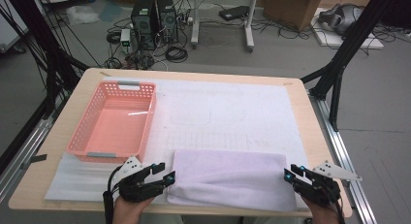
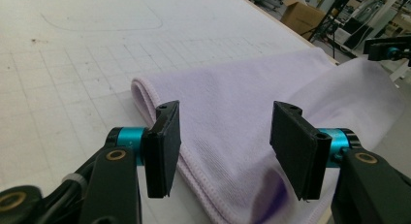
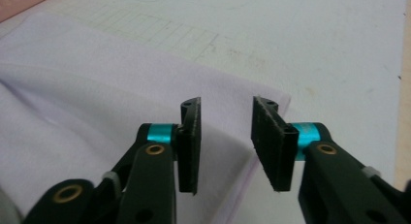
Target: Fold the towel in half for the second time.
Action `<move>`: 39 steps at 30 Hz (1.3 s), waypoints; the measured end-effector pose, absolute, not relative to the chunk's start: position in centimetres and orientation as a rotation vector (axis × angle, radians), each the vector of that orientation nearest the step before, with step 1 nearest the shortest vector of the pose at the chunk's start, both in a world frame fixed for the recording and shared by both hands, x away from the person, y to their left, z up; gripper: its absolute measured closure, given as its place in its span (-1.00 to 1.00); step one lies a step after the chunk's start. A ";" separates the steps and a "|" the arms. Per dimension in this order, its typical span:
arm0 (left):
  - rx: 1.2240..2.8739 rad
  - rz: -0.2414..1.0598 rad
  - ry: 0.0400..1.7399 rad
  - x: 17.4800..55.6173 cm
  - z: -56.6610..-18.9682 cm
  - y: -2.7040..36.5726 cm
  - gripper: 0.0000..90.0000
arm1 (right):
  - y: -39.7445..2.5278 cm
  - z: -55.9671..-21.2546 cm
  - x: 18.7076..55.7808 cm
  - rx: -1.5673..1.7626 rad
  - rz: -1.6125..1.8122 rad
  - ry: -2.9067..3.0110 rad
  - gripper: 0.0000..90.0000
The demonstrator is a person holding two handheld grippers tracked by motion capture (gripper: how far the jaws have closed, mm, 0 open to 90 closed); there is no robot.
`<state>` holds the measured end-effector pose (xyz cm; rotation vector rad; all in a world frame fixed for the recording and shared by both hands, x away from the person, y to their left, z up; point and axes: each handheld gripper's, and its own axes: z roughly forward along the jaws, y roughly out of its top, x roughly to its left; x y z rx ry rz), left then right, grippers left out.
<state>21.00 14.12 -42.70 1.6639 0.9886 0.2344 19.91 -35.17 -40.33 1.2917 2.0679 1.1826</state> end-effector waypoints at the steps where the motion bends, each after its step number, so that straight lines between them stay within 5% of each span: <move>1: 1.667 0.239 0.984 21.2 -42.6 14.2 0.00 | -35.0 -40.2 20.3 1.289 1.181 2.064 0.44; 18: 1.850 0.208 1.042 27.1 -44.3 12.4 0.26 | -33.0 -42.0 26.3 1.231 1.052 2.242 0.55; 20: 1.896 0.209 1.056 27.6 -44.6 11.9 0.38 | -32.6 -42.7 26.8 1.231 1.021 2.295 0.54; 22: 1.926 0.211 1.039 27.8 -44.9 11.6 0.76 | -32.2 -43.5 27.3 1.227 0.954 2.331 0.60; 25: 1.898 0.235 1.054 28.3 -44.5 11.6 0.86 | -32.4 -43.7 27.8 1.252 0.987 2.310 0.92; 32: 1.813 0.321 1.091 29.1 -44.2 11.7 0.84 | -32.8 -44.0 29.4 1.319 1.045 2.129 0.92; 36: 1.817 0.285 1.130 29.1 -44.7 12.2 0.31 | -33.1 -43.7 28.8 1.356 1.050 2.098 0.33; 39: 1.820 0.259 1.126 29.0 -44.7 12.2 0.07 | -34.5 -43.1 28.2 1.421 1.120 2.112 0.10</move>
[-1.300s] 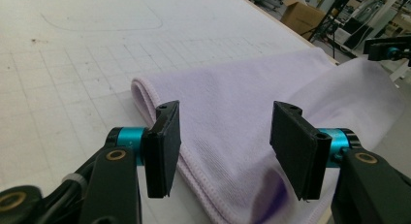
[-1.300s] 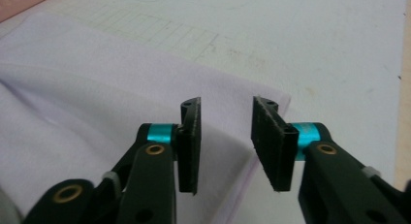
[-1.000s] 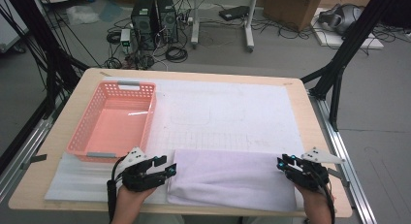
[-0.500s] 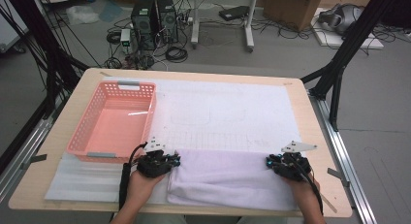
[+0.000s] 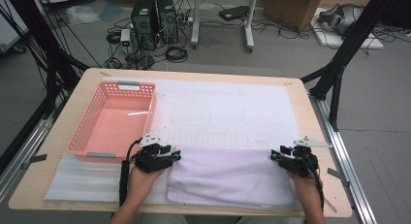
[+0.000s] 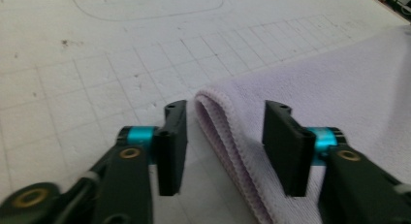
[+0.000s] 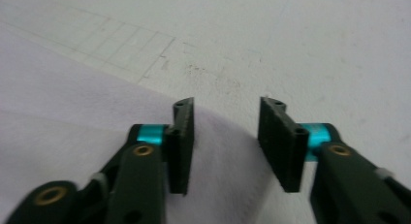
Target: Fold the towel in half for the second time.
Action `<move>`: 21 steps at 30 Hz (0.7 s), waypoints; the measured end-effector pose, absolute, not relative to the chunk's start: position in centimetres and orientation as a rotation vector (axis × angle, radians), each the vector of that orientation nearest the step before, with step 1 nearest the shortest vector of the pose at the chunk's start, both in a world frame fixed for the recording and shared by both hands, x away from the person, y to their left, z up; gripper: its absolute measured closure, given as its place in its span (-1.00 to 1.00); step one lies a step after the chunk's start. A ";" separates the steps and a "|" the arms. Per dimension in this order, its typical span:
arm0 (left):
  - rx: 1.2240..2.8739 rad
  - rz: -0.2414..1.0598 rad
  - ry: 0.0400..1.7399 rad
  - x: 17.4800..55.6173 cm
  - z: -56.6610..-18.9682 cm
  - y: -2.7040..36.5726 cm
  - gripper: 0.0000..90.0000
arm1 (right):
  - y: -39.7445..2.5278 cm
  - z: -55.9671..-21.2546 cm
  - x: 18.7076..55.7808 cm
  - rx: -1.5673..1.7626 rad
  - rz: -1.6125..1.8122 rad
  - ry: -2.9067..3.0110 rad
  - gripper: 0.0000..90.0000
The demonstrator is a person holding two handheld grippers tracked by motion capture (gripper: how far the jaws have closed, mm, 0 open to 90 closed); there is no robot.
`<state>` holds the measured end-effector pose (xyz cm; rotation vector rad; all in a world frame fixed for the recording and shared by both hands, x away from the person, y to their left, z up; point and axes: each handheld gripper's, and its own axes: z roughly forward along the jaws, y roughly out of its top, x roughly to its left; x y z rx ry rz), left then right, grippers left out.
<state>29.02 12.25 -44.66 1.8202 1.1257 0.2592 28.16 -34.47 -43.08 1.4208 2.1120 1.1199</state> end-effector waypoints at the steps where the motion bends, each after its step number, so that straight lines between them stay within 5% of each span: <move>1: 1.828 0.240 1.112 29.0 -44.7 12.1 0.06 | -34.9 -43.0 27.8 1.422 1.117 2.133 0.07; 10: 1.907 0.235 1.063 28.9 -45.3 10.4 -0.11 | -35.4 -44.2 27.5 1.455 1.019 2.217 -0.01; 12: 1.917 0.247 1.059 28.8 -45.3 10.3 0.06 | -35.2 -44.2 27.4 1.450 1.016 2.215 0.15; 14: 1.940 0.237 1.031 28.7 -45.3 10.0 0.51 | -34.9 -44.1 27.3 1.478 1.008 2.210 0.30; 16: 1.936 0.222 1.035 28.6 -45.3 9.8 0.73 | -34.7 -43.9 27.3 1.476 1.019 2.249 0.65; 21: 1.914 0.224 1.046 28.7 -45.2 9.9 0.78 | -34.5 -43.9 27.3 1.455 1.039 2.237 0.76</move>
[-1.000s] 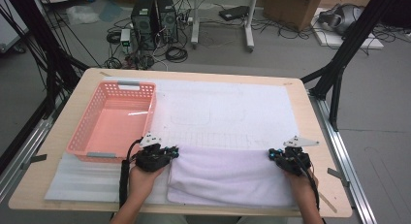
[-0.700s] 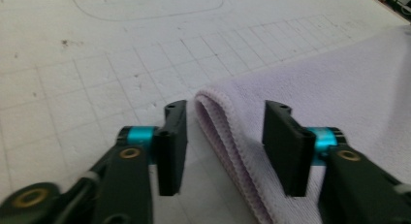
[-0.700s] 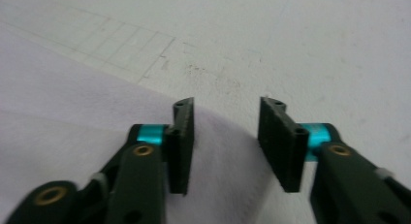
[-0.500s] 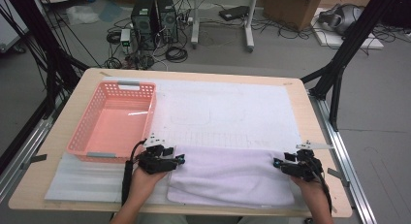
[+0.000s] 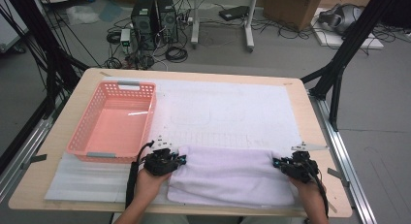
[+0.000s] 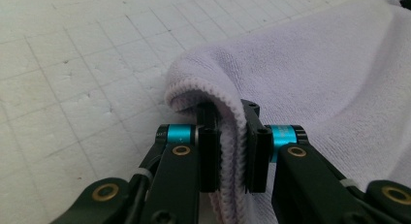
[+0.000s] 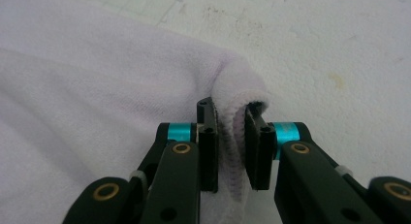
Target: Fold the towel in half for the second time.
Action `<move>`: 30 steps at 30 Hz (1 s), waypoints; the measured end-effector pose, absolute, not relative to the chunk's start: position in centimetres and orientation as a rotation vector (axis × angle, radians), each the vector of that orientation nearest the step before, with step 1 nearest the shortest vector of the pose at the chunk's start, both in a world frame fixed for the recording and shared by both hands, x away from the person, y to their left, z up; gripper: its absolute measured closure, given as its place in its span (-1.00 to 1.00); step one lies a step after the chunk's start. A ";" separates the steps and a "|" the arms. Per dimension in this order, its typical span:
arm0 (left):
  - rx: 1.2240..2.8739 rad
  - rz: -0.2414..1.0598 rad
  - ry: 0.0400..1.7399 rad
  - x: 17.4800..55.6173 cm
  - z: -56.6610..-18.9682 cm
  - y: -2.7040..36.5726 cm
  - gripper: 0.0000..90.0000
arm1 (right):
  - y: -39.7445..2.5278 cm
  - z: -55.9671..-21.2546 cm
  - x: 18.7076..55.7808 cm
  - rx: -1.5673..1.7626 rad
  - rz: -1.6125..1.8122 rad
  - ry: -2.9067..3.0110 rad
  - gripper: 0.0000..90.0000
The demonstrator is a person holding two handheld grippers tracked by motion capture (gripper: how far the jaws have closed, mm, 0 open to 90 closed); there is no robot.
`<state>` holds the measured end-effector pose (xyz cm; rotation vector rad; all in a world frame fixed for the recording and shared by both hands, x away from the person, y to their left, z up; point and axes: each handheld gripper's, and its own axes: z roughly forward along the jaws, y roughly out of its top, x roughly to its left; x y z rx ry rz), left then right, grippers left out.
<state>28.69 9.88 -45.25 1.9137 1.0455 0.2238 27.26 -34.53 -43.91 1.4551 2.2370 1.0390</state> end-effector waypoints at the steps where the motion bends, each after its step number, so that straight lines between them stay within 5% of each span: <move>1: 1.898 0.233 1.047 28.8 -45.1 9.8 0.78 | -34.7 -43.9 27.2 1.456 1.052 2.212 0.76; 24: 1.777 0.337 1.168 38.4 -44.1 8.3 0.74 | -34.5 -42.6 37.3 1.487 1.015 1.995 0.73; 30: 1.789 0.324 1.168 37.7 -43.5 8.7 0.09 | -34.6 -42.4 36.9 1.506 1.021 1.944 0.36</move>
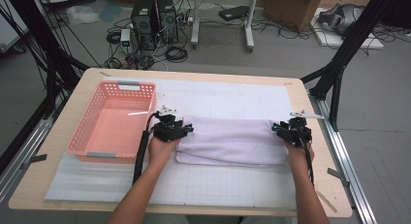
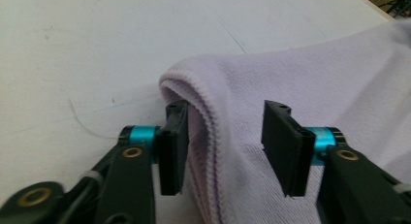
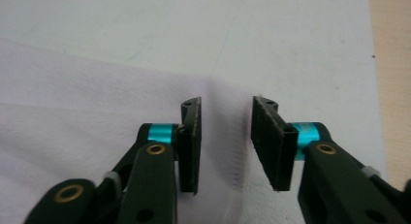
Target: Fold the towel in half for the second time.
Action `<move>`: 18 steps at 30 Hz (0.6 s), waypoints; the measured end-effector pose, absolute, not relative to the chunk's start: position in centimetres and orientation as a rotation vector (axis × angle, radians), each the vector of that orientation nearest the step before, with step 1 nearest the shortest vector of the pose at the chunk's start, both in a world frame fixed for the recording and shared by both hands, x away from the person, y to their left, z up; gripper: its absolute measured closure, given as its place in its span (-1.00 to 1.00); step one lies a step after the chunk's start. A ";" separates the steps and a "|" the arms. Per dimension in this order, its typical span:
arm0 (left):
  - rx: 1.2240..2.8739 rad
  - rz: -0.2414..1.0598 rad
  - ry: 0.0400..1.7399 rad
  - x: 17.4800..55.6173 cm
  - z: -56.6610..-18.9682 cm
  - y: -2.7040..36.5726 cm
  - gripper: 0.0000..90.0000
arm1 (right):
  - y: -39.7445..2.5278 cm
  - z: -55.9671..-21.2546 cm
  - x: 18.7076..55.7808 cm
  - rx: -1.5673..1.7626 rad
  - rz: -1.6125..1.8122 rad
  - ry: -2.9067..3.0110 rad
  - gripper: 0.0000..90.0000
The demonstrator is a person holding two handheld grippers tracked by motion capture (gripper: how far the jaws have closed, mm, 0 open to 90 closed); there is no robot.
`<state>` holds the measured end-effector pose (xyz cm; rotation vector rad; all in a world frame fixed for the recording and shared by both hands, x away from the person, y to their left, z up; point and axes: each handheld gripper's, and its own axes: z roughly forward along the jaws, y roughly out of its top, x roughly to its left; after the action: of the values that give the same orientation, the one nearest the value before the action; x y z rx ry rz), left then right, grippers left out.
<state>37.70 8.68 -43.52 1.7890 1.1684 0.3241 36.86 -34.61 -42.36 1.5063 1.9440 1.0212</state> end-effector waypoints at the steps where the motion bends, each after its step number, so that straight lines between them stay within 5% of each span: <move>1: 1.777 0.315 1.162 37.4 -43.3 8.8 0.06 | -34.8 -42.1 36.6 1.505 1.039 1.933 0.31; 18: 1.772 0.269 1.028 31.5 -42.3 10.9 0.04 | -36.8 -41.1 27.9 1.382 1.157 1.982 0.22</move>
<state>31.52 10.90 -42.32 1.7723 1.0277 0.2695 27.88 -36.79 -41.09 1.3821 1.9825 1.1573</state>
